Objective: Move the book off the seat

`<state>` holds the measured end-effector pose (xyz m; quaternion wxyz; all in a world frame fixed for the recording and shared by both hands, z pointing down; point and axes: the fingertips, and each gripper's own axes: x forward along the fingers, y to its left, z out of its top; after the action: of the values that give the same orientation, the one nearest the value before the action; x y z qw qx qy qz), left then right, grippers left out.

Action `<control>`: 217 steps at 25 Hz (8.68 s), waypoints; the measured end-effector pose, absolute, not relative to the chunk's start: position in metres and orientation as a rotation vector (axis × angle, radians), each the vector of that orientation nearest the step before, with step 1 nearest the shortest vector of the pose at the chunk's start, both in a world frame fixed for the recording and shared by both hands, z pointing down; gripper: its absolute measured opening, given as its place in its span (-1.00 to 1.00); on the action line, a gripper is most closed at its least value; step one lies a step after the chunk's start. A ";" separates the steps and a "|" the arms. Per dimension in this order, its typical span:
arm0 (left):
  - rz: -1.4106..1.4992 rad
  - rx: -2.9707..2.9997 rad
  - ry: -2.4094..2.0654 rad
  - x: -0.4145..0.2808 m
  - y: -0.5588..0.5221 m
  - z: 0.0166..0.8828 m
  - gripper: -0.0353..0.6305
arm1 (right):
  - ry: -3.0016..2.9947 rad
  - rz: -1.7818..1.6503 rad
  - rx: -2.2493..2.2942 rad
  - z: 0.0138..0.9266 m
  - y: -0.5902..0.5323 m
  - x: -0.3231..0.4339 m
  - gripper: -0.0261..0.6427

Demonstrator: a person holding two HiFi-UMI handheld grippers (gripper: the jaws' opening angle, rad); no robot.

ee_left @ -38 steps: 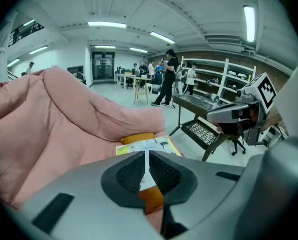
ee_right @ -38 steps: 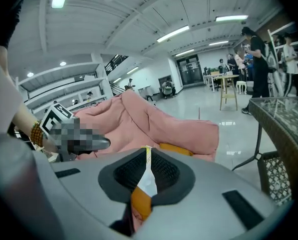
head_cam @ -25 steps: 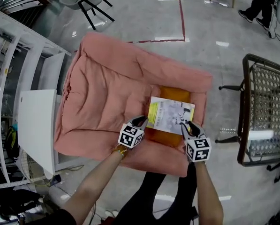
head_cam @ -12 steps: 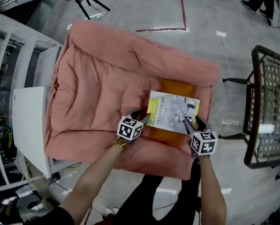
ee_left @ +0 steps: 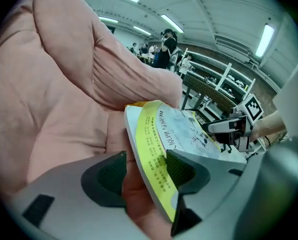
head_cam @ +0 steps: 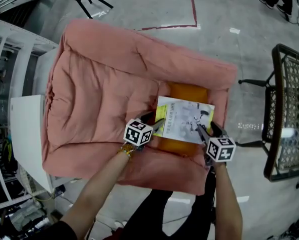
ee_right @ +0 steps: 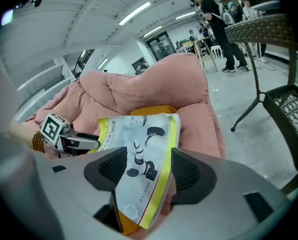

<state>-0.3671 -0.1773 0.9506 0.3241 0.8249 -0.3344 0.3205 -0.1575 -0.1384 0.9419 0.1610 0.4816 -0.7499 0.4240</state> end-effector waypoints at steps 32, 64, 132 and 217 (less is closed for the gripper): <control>0.716 1.973 -0.629 -0.359 -0.165 0.969 -0.23 | -2.102 1.469 1.319 0.974 -0.137 -0.159 -0.13; 0.621 1.862 -0.667 -0.379 -0.174 0.988 -0.11 | -2.178 1.548 1.175 0.960 -0.135 -0.153 -0.40; 0.574 1.948 -0.712 -0.321 -0.171 0.815 -0.52 | -2.213 1.353 1.089 0.801 -0.150 -0.152 -0.62; 0.640 2.034 -0.572 0.110 -0.171 0.641 -0.51 | -2.203 1.295 1.321 0.623 -0.125 0.276 -0.61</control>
<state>0.1102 -0.1707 0.6407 0.4501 0.8227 -0.2312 0.2590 0.2756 -0.1251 0.6229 0.1320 0.4551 -0.7592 0.4462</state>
